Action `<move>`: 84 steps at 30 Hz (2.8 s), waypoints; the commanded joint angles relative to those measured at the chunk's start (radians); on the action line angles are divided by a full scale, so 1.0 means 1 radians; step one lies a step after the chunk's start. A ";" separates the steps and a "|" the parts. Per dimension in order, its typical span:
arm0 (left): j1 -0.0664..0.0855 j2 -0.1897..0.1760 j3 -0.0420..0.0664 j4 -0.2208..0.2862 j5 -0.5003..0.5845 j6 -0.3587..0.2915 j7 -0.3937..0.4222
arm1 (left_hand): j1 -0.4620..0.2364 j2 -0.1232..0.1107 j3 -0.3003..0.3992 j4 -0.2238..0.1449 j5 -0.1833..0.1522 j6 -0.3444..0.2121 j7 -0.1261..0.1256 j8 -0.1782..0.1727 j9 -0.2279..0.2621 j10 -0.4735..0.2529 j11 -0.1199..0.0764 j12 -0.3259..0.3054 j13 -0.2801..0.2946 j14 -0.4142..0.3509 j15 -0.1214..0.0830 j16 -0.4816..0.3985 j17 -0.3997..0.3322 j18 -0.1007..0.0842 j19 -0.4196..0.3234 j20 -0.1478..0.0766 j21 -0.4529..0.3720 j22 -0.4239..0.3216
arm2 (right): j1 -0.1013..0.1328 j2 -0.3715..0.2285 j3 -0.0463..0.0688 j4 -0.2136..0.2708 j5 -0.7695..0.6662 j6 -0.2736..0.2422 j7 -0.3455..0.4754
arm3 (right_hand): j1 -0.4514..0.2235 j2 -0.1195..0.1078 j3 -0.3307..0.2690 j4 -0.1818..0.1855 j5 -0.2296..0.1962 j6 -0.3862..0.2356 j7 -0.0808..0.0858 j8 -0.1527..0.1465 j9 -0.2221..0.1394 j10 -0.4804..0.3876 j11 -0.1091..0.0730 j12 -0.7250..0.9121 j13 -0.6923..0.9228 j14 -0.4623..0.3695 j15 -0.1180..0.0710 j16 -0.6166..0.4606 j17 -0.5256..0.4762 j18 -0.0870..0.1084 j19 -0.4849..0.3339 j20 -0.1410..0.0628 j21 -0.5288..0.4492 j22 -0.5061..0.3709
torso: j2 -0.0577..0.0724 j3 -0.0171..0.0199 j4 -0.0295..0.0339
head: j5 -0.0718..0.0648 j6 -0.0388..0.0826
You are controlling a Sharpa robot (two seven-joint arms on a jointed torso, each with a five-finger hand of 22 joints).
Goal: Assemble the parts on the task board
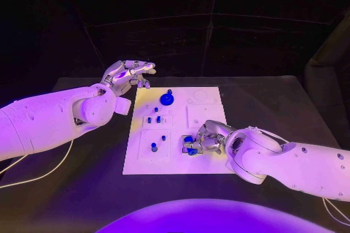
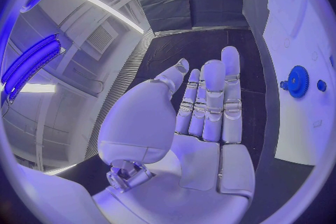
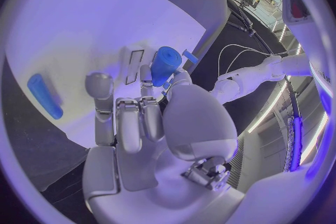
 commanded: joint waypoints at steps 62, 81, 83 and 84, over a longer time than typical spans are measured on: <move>-0.001 0.001 -0.001 0.004 0.003 0.020 0.001 | 0.006 0.005 -0.003 -0.001 -0.002 -0.004 0.005 -0.004 -0.001 -0.007 0.001 -0.005 -0.001 -0.006 0.001 -0.004 -0.003 0.014 -0.005 0.004 -0.006 -0.003 | 0.045 -0.296 0.002 0.081 -0.135 -0.032 0.121 | 0.073 -0.068 0.042 -0.121 -0.132 -0.079 0.034 -0.126 0.031 0.002 0.042 -0.122 0.074 0.082 0.032 -0.019 0.169 -0.006 -0.034 0.027 -0.052 -0.069 | 0.002 0.0024 -0.0162 | -0.025 0.002; -0.002 -0.001 -0.002 0.006 0.003 0.021 0.002 | 0.005 0.006 -0.005 -0.001 -0.002 -0.004 0.005 -0.004 -0.001 -0.007 0.000 -0.004 -0.001 -0.007 0.001 -0.005 -0.005 0.014 -0.005 0.005 -0.007 -0.004 | 0.034 -0.240 0.000 0.027 -0.241 0.166 -0.007 | 0.073 -0.072 0.013 -0.099 -0.157 -0.042 0.020 -0.107 0.049 -0.011 0.031 -0.155 0.052 0.079 0.023 -0.028 0.153 -0.002 -0.042 0.022 -0.064 -0.087 | 0.001 0.0009 -0.0128 | -0.032 -0.001; -0.002 -0.001 -0.002 0.006 0.003 0.021 0.002 | 0.005 0.006 -0.005 -0.001 -0.002 -0.004 0.005 -0.004 -0.001 -0.007 0.000 -0.004 -0.001 -0.007 0.001 -0.005 -0.005 0.014 -0.005 0.005 -0.007 -0.004 | 0.032 -0.235 0.000 0.025 -0.244 0.175 -0.012 | 0.074 -0.071 0.012 -0.099 -0.158 -0.041 0.020 -0.106 0.050 -0.011 0.030 -0.157 0.051 0.079 0.023 -0.029 0.153 -0.002 -0.043 0.021 -0.065 -0.087 | 0.000 0.0011 -0.0133 | -0.032 -0.002; -0.002 -0.001 -0.002 0.006 0.003 0.021 0.002 | 0.005 0.006 -0.005 -0.001 -0.002 -0.004 0.005 -0.004 -0.001 -0.007 0.000 -0.004 -0.001 -0.007 0.001 -0.005 -0.005 0.014 -0.005 0.005 -0.007 -0.004 | 0.032 -0.233 0.000 0.024 -0.246 0.178 -0.014 | 0.074 -0.071 0.012 -0.099 -0.158 -0.041 0.020 -0.106 0.050 -0.011 0.030 -0.157 0.051 0.079 0.023 -0.029 0.153 -0.002 -0.043 0.021 -0.065 -0.087 | 0.000 0.0012 -0.0134 | -0.032 -0.002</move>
